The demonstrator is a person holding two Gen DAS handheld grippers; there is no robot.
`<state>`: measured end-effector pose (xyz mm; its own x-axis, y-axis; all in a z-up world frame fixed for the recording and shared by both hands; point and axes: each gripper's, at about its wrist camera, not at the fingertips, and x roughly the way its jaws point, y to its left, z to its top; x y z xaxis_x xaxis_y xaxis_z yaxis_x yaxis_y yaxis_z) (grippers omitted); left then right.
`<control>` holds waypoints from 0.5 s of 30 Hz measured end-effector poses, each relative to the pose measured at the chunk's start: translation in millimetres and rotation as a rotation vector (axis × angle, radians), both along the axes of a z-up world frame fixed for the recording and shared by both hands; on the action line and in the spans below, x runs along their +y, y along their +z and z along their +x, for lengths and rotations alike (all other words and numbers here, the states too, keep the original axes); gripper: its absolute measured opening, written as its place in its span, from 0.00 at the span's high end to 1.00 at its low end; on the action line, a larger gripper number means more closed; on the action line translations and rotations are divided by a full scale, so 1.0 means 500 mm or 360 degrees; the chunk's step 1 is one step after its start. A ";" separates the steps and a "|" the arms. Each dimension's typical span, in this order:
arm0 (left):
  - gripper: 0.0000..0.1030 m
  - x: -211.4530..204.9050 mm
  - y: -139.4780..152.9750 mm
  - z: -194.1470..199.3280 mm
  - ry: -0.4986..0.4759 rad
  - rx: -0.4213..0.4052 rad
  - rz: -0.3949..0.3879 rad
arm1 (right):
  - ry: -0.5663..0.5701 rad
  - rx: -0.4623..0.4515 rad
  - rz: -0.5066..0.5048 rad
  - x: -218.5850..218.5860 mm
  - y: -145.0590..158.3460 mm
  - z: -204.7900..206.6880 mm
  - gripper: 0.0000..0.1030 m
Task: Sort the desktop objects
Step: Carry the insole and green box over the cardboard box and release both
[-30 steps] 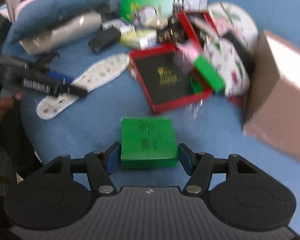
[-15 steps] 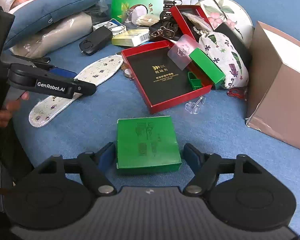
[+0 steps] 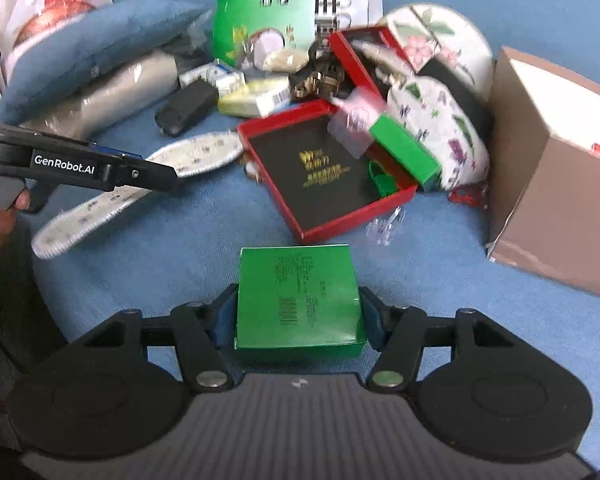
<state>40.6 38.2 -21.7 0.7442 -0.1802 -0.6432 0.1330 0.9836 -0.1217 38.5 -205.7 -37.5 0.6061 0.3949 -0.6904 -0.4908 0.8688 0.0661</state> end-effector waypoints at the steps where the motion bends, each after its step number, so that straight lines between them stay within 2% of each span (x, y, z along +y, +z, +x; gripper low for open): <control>1: 0.45 -0.003 0.009 -0.001 -0.0004 -0.0015 -0.0012 | -0.0006 -0.0022 0.0014 -0.003 0.008 -0.002 0.42; 8: 0.45 -0.028 0.065 -0.009 -0.0055 -0.0134 -0.0016 | -0.0062 -0.0152 0.0099 -0.032 0.063 -0.008 0.41; 13: 0.45 -0.032 0.101 -0.032 -0.0064 -0.0208 -0.0027 | -0.0103 -0.0183 0.0154 -0.057 0.082 -0.008 0.41; 14: 0.53 -0.031 0.110 -0.037 -0.0068 -0.0228 -0.0038 | -0.0109 -0.0187 0.0158 -0.059 0.083 -0.008 0.41; 15: 0.79 -0.030 0.119 -0.041 -0.0070 -0.0248 -0.0048 | -0.0114 -0.0194 0.0159 -0.062 0.084 -0.007 0.41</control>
